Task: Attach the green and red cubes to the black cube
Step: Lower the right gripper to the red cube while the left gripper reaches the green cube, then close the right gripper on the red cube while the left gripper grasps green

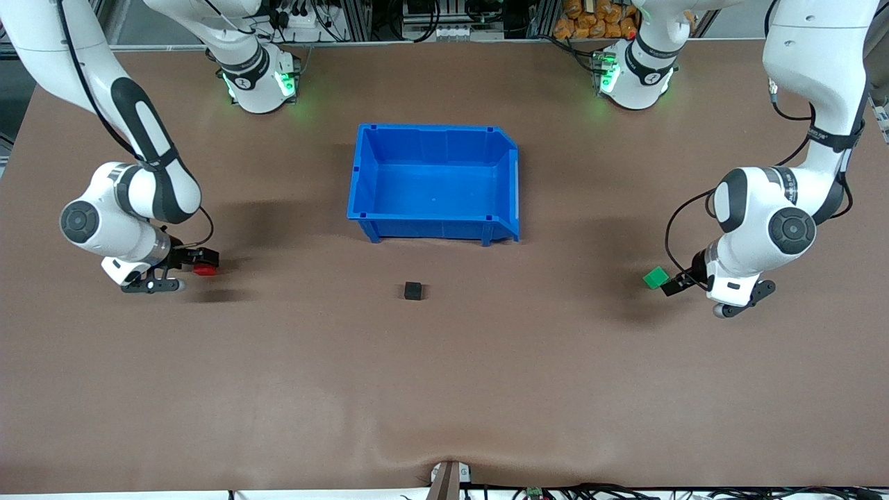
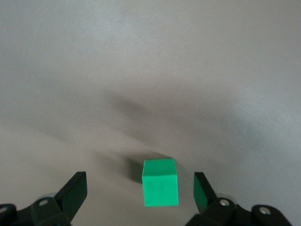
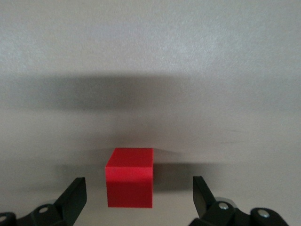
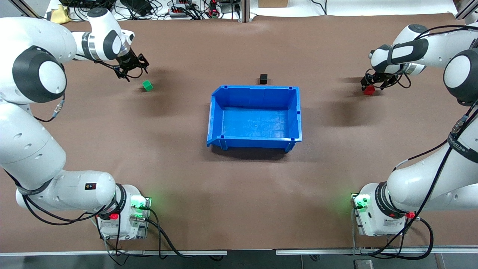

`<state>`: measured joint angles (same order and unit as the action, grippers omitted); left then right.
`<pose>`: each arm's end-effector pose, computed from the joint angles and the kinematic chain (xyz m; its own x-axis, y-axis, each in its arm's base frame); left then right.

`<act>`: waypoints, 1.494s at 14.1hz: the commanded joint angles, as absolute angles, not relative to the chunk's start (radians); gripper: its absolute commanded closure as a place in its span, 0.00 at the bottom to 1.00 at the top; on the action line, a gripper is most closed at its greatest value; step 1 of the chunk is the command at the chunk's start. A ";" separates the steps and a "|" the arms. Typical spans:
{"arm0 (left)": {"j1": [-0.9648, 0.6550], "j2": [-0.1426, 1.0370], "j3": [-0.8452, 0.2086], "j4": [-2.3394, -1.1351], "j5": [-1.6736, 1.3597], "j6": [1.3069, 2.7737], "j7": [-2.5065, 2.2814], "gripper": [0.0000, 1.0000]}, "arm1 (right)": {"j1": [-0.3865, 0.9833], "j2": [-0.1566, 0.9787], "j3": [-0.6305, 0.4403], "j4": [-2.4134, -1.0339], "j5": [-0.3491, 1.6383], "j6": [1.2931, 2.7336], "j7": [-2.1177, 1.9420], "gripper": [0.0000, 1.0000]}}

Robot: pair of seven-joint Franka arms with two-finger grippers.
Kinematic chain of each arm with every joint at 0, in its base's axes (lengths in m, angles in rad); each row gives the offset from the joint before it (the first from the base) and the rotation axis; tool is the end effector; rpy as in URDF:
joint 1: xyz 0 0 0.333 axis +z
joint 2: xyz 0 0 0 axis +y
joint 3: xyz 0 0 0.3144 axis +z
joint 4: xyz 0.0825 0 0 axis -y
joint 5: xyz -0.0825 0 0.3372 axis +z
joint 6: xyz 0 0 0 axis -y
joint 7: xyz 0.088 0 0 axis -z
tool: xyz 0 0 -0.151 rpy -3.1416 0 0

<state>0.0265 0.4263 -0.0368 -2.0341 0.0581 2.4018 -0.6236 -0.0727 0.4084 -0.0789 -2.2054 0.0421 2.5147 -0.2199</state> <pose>0.5606 -0.0035 0.2194 0.8398 0.5418 -0.0350 0.5399 -0.8401 -0.0515 0.5085 -0.0784 0.1807 0.9946 0.0383 -0.0969 0.0374 -0.9992 -0.0114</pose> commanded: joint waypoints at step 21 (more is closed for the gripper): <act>0.011 0.520 -0.058 -1.987 0.058 2.399 -0.793 0.14 | -0.077 0.428 -0.071 -2.149 0.037 2.442 -0.216 0.54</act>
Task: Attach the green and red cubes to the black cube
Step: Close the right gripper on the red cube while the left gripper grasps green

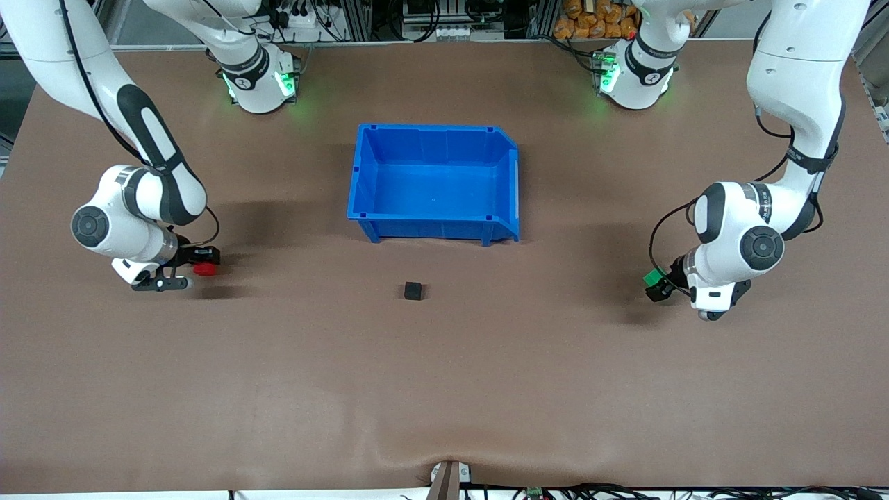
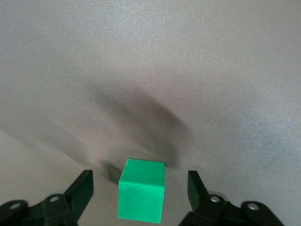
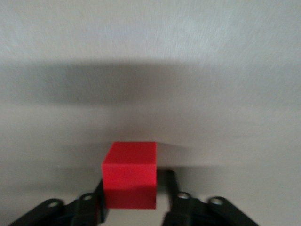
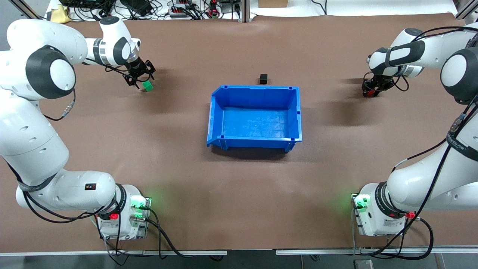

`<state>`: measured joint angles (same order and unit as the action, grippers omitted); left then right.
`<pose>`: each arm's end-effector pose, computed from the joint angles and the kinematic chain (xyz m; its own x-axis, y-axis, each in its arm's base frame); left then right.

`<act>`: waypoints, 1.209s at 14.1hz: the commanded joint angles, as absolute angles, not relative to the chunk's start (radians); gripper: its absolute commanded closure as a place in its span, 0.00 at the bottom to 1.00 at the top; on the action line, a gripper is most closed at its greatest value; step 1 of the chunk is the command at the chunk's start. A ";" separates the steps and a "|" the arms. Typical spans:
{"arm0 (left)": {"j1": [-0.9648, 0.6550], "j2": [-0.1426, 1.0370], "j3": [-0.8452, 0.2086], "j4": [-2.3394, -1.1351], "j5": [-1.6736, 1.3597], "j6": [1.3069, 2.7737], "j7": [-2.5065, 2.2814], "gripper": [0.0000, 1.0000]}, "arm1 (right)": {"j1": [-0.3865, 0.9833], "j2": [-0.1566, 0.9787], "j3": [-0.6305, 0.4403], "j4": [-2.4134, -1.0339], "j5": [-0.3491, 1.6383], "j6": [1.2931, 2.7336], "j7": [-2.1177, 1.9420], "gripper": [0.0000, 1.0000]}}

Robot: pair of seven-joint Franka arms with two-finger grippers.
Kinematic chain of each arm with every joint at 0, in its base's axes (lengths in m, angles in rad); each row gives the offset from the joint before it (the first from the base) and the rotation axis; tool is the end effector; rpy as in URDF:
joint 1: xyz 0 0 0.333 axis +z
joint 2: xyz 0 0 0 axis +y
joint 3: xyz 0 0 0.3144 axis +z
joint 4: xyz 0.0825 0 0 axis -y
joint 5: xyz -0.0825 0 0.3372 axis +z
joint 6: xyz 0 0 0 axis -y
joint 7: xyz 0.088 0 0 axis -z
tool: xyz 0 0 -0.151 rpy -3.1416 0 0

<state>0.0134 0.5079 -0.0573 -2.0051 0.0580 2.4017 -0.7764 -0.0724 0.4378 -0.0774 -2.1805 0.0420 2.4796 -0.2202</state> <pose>0.5604 -0.0226 0.1839 0.7652 0.6396 -0.0740 0.6345 -0.7686 -0.0815 0.5086 -0.0774 0.1709 0.9899 0.0414 -0.1356 0.0393 -0.9991 -0.0183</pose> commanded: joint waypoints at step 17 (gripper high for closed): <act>0.011 0.540 -0.060 -1.974 0.057 2.401 -0.799 0.81 | 0.086 0.383 -0.067 -1.885 0.028 2.204 -0.791 1.00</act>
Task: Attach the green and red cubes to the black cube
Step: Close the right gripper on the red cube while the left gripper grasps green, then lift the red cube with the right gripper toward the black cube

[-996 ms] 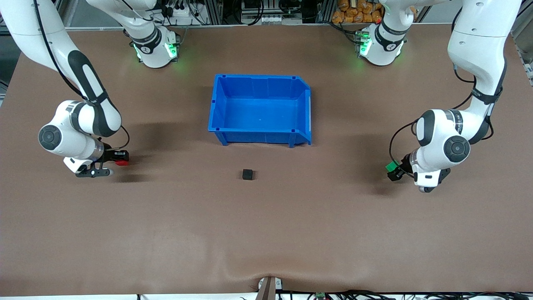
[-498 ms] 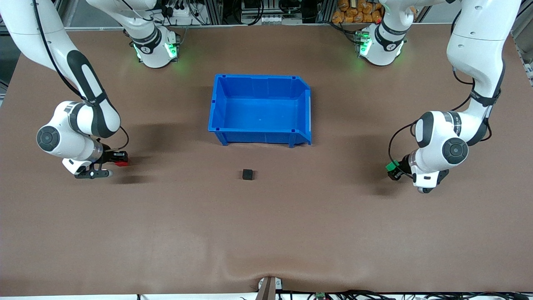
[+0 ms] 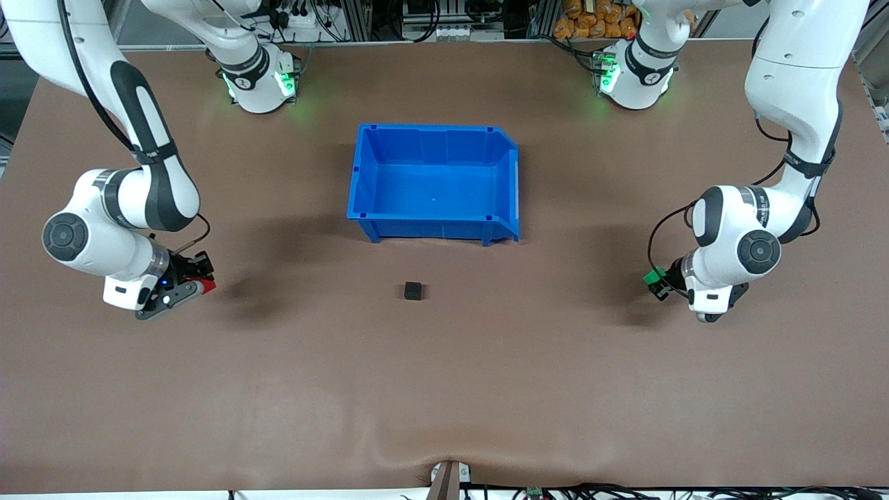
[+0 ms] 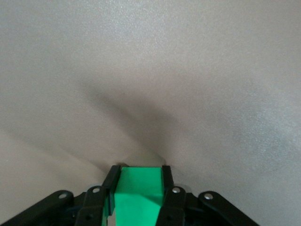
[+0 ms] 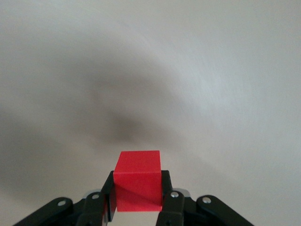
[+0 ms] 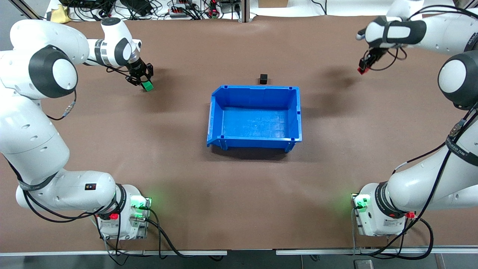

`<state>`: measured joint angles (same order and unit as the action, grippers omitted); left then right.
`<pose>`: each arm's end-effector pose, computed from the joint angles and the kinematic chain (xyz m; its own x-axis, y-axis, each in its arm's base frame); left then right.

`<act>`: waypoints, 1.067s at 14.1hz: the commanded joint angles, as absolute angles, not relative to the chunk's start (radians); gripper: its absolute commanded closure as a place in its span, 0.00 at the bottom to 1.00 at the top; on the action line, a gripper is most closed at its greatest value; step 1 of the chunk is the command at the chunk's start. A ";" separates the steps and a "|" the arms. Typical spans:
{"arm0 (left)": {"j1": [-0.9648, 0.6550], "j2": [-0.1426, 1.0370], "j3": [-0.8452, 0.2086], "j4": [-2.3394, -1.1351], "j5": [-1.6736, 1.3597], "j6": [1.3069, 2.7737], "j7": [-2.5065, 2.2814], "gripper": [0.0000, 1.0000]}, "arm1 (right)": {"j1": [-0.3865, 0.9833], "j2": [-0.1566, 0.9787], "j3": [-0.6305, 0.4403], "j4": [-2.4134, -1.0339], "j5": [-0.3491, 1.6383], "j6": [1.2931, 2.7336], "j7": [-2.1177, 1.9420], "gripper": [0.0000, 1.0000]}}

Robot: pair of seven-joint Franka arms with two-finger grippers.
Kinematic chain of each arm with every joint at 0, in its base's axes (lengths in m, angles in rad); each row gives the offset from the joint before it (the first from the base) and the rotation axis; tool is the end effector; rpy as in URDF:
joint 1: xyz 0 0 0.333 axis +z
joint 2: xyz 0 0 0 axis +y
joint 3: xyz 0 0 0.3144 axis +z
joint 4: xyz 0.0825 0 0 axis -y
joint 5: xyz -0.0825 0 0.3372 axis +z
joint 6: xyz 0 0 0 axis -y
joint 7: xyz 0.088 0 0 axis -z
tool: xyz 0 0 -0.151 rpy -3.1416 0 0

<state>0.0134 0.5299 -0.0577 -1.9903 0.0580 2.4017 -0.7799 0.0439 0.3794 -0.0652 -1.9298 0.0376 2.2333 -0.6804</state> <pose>0.5627 -0.0229 0.1765 0.7623 0.6422 -0.0799 0.6367 -0.7664 -0.0855 0.5743 -0.0086 0.2717 0.8009 0.5962 -0.0558 0.5942 -0.8028 -0.0499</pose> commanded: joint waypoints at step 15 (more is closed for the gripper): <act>0.006 0.509 -0.074 -1.754 0.017 2.182 -0.885 1.00 | 0.419 0.627 -0.069 -1.520 -0.014 2.195 -1.117 1.00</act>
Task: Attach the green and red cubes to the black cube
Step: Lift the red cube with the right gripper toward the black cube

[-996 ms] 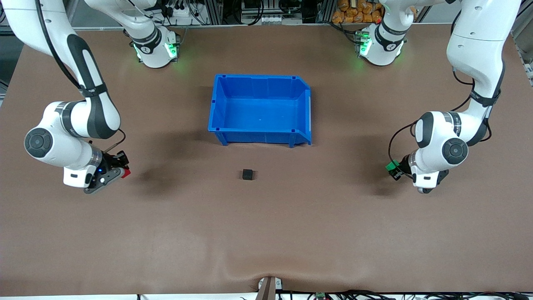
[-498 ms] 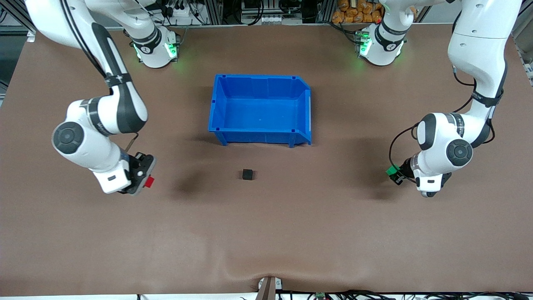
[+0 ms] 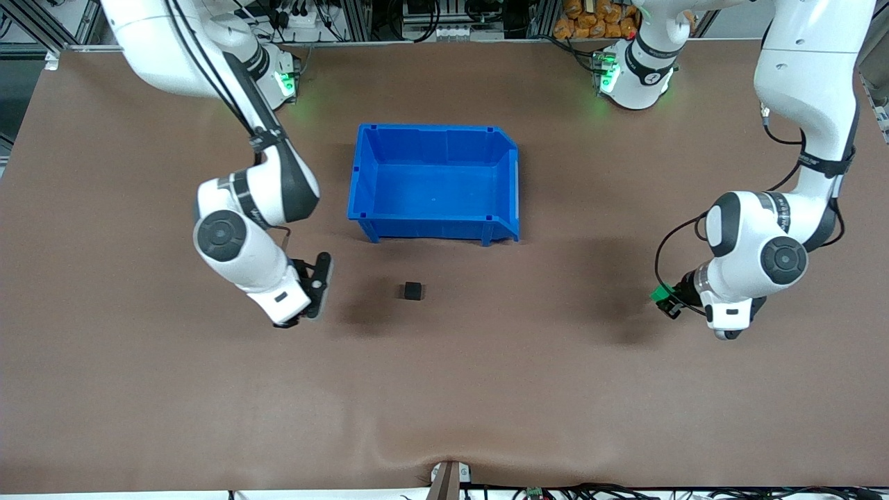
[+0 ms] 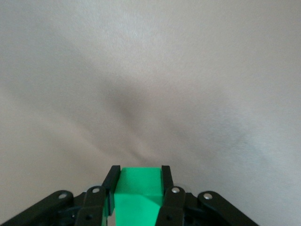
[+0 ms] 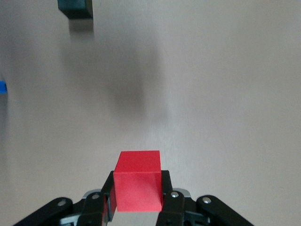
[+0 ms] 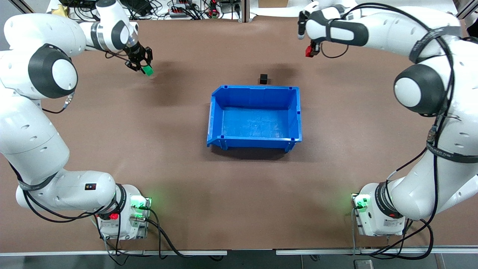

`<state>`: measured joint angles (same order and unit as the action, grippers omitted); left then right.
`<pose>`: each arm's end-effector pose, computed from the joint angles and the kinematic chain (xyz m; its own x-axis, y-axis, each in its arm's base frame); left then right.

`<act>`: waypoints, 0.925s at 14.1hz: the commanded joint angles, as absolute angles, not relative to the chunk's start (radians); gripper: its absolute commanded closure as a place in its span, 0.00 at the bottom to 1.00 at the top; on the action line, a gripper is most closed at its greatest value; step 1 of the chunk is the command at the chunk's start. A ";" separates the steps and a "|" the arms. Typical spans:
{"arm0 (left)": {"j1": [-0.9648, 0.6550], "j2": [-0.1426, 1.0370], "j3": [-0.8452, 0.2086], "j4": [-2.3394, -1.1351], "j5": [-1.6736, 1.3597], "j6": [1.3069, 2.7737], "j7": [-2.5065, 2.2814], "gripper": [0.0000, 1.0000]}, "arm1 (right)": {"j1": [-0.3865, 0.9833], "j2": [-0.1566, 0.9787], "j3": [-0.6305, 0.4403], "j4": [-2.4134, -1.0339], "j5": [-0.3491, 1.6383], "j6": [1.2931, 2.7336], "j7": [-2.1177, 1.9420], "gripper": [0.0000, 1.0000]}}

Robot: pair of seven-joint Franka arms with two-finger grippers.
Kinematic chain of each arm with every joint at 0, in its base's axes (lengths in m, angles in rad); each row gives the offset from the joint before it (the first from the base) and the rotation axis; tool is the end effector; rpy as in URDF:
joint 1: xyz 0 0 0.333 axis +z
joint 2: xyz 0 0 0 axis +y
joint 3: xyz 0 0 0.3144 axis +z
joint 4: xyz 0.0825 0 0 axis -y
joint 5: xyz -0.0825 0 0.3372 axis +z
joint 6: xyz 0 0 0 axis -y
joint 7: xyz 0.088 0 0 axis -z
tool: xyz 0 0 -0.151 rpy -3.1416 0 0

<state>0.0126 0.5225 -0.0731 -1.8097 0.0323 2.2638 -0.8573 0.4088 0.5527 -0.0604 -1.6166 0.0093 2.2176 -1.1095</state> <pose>0.6061 -0.0324 0.2354 0.7064 0.7058 -0.0535 0.7046 -0.7084 -0.0418 0.6144 0.2286 0.2894 0.1083 0.9941 0.0004 0.9926 -0.1082 0.0548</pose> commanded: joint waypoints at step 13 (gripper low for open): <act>0.006 0.495 -0.253 -1.671 0.017 2.115 -1.235 1.00 | 0.548 0.790 -0.068 -1.373 -0.008 2.152 -0.988 1.00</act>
